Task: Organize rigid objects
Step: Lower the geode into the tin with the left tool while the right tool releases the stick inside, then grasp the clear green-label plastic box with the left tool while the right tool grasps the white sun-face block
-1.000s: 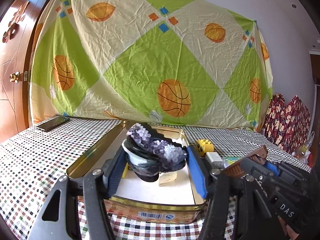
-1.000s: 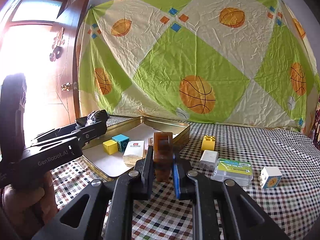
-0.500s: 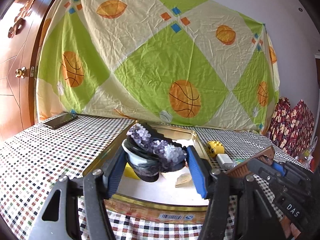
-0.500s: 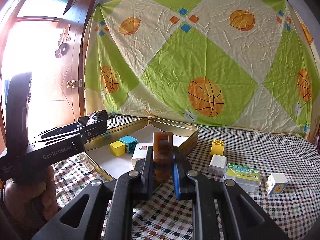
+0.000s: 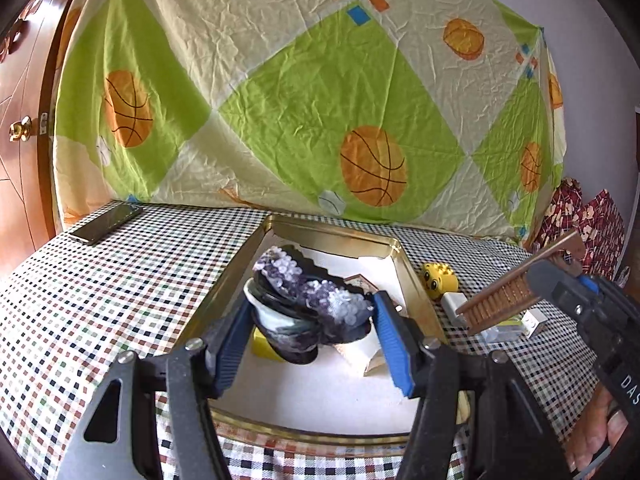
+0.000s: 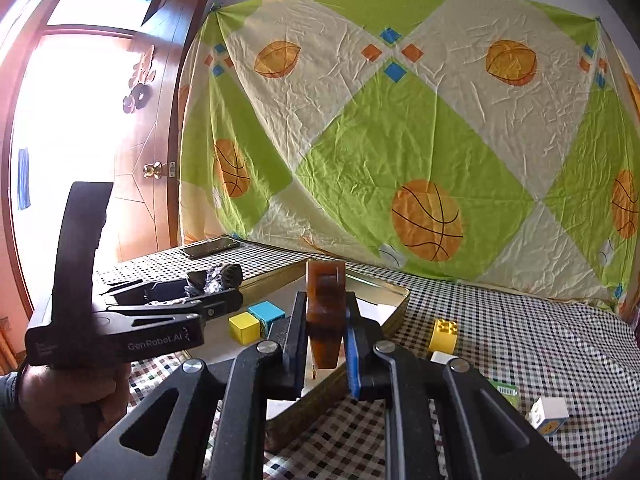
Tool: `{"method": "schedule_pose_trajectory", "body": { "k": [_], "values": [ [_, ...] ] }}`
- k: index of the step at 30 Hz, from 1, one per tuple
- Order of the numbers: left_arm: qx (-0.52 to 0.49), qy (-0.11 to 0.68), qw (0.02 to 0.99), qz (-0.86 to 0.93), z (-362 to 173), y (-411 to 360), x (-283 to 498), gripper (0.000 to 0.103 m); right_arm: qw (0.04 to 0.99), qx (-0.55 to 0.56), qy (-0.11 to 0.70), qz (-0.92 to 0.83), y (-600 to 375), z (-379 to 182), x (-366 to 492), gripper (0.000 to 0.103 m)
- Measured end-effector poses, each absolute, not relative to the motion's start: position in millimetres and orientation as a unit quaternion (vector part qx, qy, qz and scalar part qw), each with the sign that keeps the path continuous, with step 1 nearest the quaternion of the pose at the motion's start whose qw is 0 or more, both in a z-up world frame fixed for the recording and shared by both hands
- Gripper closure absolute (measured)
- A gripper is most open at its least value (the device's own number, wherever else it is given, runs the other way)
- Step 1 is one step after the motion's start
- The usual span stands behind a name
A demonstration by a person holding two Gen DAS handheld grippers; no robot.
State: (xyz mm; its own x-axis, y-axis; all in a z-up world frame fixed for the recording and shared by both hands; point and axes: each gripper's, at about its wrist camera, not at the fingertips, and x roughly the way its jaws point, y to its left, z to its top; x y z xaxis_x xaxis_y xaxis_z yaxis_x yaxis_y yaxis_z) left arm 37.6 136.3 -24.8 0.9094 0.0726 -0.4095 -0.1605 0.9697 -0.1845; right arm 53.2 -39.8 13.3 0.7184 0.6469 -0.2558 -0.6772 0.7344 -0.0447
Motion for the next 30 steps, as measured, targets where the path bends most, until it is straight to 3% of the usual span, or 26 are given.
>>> {"method": "schedule_pose_trajectory", "body": {
  "k": [15,19,21,23,25,30],
  "values": [
    [-0.075,0.272,0.956,0.076,-27.2,146.3,84.8,0.041,0.915,-0.122,0.161,0.350,29.3,-2.8,133.2,0.085],
    [-0.075,0.271,0.955,0.091,-25.8,152.0,83.7,0.026,0.917,-0.109,0.174,0.343,28.0,-6.9,139.8,0.067],
    [-0.079,0.266,0.956,0.093,-24.8,154.9,79.2,0.012,0.919,-0.093,0.175,0.342,15.7,-6.5,137.4,0.056],
    [-0.085,0.260,0.957,0.098,-23.7,156.3,73.9,0.007,0.923,-0.078,0.173,0.336,-1.4,-5.9,133.2,0.034],
    [-0.091,0.257,0.957,0.097,-23.0,155.9,69.9,0.006,0.927,-0.067,0.165,0.330,-22.4,-5.0,126.6,0.028],
    [-0.096,0.255,0.957,0.095,-20.8,142.8,65.9,0.006,0.937,-0.045,0.153,0.309,-73.5,0.0,117.5,0.027]
  ]
}}
